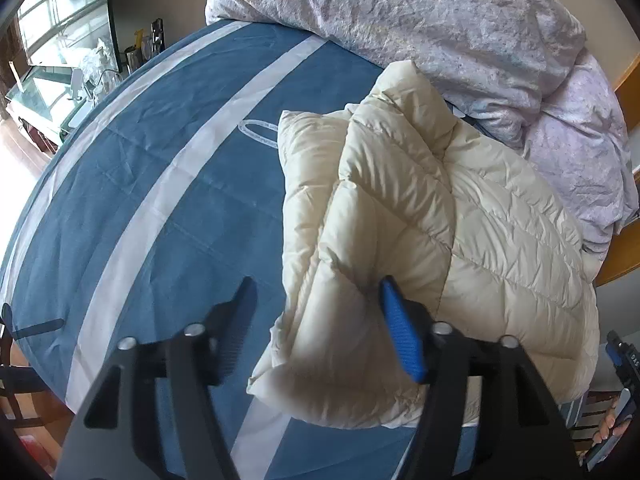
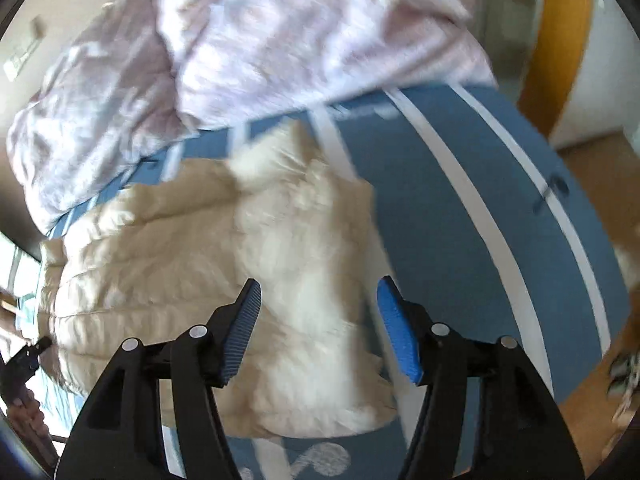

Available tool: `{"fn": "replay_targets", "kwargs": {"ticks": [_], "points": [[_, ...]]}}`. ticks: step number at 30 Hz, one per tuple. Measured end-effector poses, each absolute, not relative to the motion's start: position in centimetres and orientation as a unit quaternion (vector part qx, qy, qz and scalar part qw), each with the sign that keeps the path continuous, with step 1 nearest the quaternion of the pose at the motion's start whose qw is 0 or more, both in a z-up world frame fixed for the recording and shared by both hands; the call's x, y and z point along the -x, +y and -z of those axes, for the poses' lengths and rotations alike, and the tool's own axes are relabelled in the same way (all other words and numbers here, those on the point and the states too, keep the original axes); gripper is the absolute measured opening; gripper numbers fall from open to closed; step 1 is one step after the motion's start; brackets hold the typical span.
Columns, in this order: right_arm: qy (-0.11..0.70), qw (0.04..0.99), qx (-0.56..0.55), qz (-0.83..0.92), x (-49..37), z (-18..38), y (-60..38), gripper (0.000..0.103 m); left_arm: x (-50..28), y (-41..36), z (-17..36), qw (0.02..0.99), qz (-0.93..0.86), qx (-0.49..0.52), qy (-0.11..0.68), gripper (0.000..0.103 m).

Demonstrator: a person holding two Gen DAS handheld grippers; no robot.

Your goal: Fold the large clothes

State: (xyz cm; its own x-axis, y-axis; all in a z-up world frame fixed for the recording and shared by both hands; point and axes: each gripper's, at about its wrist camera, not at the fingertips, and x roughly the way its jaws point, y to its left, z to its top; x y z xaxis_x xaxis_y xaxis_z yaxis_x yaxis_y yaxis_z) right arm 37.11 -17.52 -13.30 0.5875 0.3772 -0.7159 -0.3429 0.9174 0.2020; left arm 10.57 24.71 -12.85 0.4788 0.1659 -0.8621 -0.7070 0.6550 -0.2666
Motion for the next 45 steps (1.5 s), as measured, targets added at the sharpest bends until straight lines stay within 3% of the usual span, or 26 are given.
{"fn": "replay_targets", "kwargs": {"ticks": [2, 11, 15, 26, 39, 45], "points": [[0.395, 0.889, -0.001, -0.231, -36.1, 12.7, -15.2, 0.062, -10.6, 25.0, 12.9, 0.798, -0.274, 0.318, 0.432, 0.074], [0.377, 0.859, 0.069, -0.340, -31.3, 13.7, -6.2, 0.056, -11.2, 26.5, 13.6, 0.784, -0.282, 0.341, 0.436, 0.077], [0.377, 0.852, 0.088, -0.353, -30.0, 14.6, -4.6, 0.051, -11.8, 27.1, 13.5, 0.782, -0.282, 0.344, 0.437, 0.078], [0.404, 0.840, 0.118, -0.342, -30.5, 18.1, -1.8, 0.051, -13.5, 28.8, 14.0, 0.777, -0.272, 0.350, 0.448, 0.088], [0.420, 0.833, 0.111, -0.342, -31.1, 18.7, -1.8, 0.052, -15.4, 30.6, 15.8, 0.765, -0.219, 0.398, 0.456, 0.087], [0.426, 0.830, 0.111, -0.341, -31.4, 18.9, -1.7, 0.052, -16.1, 29.3, 16.0, 0.770, -0.194, 0.396, 0.460, 0.075]]}}
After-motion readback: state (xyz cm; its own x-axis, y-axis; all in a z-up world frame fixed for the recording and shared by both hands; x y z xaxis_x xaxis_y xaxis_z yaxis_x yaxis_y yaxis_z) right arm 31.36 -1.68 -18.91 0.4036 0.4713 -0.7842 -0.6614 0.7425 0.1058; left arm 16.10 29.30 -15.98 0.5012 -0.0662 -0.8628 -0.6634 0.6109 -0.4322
